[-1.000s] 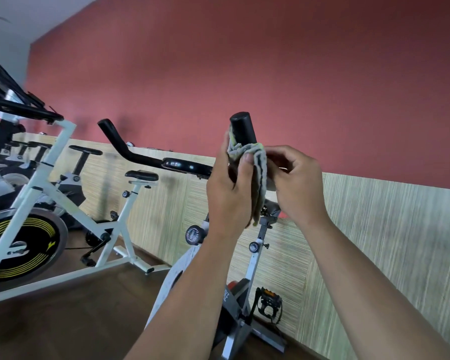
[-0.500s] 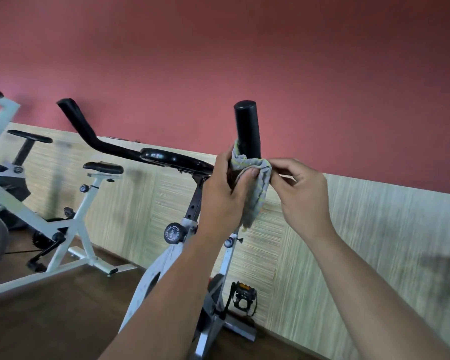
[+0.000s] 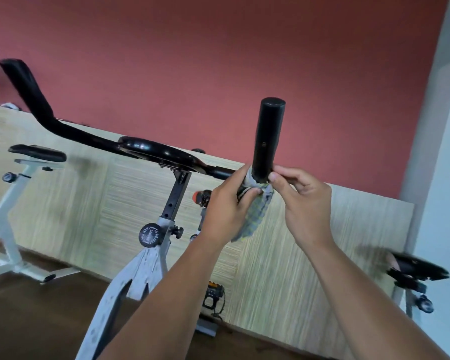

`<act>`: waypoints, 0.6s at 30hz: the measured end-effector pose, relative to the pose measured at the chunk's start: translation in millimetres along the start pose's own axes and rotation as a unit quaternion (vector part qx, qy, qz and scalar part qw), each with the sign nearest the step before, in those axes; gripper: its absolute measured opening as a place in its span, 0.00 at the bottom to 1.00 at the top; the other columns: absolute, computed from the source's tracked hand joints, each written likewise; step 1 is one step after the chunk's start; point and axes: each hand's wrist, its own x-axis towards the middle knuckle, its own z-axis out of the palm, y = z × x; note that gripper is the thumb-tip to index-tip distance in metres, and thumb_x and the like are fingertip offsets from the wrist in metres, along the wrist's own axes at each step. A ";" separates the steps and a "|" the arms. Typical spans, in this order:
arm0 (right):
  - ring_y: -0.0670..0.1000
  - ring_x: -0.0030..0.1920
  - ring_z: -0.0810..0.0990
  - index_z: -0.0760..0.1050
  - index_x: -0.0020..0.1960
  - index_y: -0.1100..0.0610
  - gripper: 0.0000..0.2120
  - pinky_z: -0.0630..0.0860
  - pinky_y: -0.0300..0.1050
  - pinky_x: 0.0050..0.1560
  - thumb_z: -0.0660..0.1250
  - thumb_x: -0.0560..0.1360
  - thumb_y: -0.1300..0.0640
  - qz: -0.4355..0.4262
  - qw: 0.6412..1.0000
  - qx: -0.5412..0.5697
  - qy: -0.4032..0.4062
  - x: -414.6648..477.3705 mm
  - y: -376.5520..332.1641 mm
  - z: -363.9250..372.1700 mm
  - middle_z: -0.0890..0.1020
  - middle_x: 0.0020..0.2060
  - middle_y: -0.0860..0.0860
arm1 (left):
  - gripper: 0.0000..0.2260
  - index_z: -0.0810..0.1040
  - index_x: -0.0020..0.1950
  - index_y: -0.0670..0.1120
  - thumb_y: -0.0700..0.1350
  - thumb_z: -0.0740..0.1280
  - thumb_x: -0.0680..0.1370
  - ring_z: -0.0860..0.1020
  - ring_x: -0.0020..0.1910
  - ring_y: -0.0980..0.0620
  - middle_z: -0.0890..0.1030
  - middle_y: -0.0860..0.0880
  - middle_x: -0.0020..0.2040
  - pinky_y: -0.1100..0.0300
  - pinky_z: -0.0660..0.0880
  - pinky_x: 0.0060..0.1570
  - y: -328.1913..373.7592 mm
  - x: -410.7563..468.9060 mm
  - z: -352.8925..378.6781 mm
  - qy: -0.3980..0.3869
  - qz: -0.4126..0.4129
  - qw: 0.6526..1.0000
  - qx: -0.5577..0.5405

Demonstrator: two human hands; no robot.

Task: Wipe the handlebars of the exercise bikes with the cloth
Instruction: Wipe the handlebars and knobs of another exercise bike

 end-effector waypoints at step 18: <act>0.48 0.56 0.84 0.84 0.52 0.49 0.11 0.78 0.48 0.60 0.73 0.75 0.64 -0.002 0.994 0.010 0.110 -18.6 15.5 24.2 0.87 0.50 0.48 | 0.16 0.78 0.66 0.46 0.37 0.69 0.78 0.77 0.48 0.60 0.84 0.51 0.51 0.79 0.64 0.49 -33.8 8.9 20.5 0.074 0.018 0.995 0.066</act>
